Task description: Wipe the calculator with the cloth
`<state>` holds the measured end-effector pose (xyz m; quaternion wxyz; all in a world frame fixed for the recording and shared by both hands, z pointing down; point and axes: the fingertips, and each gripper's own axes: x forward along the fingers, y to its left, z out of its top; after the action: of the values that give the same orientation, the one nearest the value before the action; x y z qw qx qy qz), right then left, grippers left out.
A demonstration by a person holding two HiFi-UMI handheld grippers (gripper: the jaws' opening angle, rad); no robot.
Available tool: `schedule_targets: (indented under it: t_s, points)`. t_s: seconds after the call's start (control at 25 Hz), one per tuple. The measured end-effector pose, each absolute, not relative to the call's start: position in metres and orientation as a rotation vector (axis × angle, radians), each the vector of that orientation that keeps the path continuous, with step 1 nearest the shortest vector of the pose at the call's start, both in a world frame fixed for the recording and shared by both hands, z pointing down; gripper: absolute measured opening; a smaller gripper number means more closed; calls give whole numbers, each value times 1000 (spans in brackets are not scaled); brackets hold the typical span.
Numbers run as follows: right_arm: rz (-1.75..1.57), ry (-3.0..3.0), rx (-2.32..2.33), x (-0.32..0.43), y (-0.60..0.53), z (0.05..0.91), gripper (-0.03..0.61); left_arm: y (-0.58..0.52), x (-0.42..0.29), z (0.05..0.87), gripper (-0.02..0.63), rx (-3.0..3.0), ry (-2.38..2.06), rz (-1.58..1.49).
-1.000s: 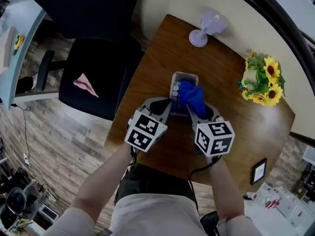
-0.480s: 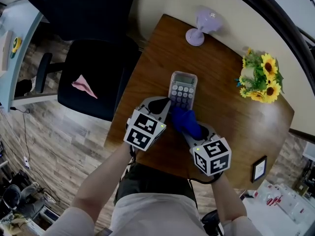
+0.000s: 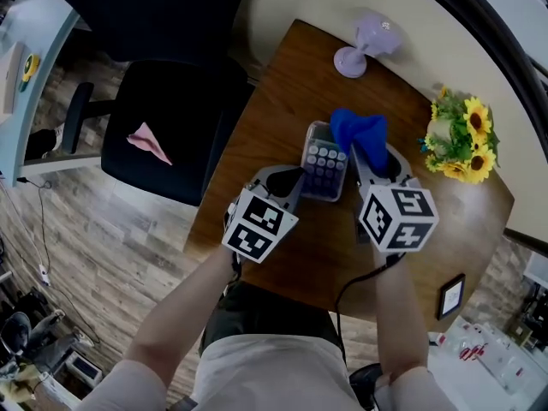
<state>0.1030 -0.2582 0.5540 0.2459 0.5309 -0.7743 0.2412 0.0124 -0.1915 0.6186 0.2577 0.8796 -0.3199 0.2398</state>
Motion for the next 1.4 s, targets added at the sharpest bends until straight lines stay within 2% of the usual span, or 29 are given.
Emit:
schedule_targets:
  t_s: [0.24,0.56,0.92,1.08,1.4]
  points:
    - [741,-2075,1330,69,-258,601,130,-191,12,618,3,2381,-859,649]
    - [786,-2110,1137,38,-204,601,130,-191,11,619,3,2377,-858,649]
    - [1014,-2070,990,39,-139,602,127,-194,8,620,3,2344,-850,632]
    - [1105,-2003,941,44,-107,605,127,-190,1,627,3,2307,-851,725]
    - [1179,-1967,974,54,-77,581,127,-156,-47,613,3,2194,-885,791]
